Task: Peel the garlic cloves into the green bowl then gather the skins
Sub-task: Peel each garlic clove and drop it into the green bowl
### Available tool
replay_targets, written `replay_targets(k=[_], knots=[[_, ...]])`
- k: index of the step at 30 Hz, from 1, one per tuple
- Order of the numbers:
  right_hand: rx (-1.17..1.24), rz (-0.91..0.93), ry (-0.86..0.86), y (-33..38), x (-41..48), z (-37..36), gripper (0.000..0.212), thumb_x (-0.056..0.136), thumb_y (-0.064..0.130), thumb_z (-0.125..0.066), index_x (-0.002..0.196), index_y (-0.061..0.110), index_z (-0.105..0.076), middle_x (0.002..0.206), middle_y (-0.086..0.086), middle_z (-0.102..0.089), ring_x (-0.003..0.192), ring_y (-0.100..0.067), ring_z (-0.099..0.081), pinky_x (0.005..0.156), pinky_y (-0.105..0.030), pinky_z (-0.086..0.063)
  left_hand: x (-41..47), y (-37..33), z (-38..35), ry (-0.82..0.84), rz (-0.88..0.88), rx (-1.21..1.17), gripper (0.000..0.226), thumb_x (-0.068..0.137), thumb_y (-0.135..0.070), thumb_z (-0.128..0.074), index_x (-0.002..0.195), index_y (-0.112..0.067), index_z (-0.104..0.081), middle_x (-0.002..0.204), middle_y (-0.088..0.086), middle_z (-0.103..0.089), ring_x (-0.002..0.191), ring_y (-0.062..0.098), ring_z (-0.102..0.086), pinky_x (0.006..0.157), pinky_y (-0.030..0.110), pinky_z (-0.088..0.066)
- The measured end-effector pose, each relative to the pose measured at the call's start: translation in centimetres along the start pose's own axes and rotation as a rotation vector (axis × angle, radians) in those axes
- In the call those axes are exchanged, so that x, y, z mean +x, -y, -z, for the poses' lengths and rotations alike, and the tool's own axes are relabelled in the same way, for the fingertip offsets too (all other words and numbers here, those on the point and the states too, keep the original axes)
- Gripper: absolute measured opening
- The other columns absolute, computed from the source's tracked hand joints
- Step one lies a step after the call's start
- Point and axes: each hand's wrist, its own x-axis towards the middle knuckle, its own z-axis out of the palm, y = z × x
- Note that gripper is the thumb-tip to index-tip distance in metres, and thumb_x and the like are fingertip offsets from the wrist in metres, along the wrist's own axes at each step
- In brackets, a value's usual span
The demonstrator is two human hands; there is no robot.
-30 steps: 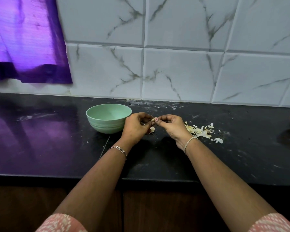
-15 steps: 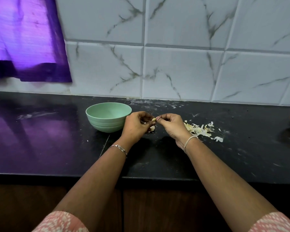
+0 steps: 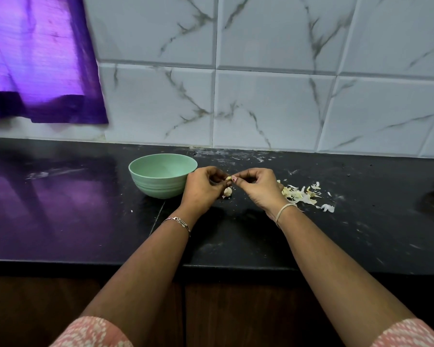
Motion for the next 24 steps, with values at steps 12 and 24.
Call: replay_targets(k=[12, 24], knots=[[-0.512, 0.195, -0.095, 0.36, -0.34, -0.15, 0.009, 0.090, 0.031, -0.061, 0.088, 0.031, -0.069, 0.059, 0.018, -0.046, 0.107, -0.010, -0.047, 0.076, -0.032, -0.012, -0.10, 0.22, 0.01, 0.024, -0.018, 0.046, 0.016, 0.075, -0.016, -0.082, 0.084, -0.007, -0.073, 0.064, 0.002, -0.067, 0.048, 0.005, -0.055, 0.057, 0.028, -0.054], [-0.502, 0.138, -0.113, 0.30, -0.09, -0.58, 0.011, 0.087, 0.039, -0.058, 0.086, 0.030, -0.064, 0.084, 0.015, -0.062, 0.110, -0.012, -0.047, 0.079, -0.033, -0.012, -0.13, -0.21, 0.04, 0.042, 0.006, -0.068, 0.013, 0.080, -0.005, -0.076, 0.092, -0.004, -0.071, 0.072, 0.003, -0.068, 0.057, 0.010, -0.063, 0.055, 0.025, -0.056]])
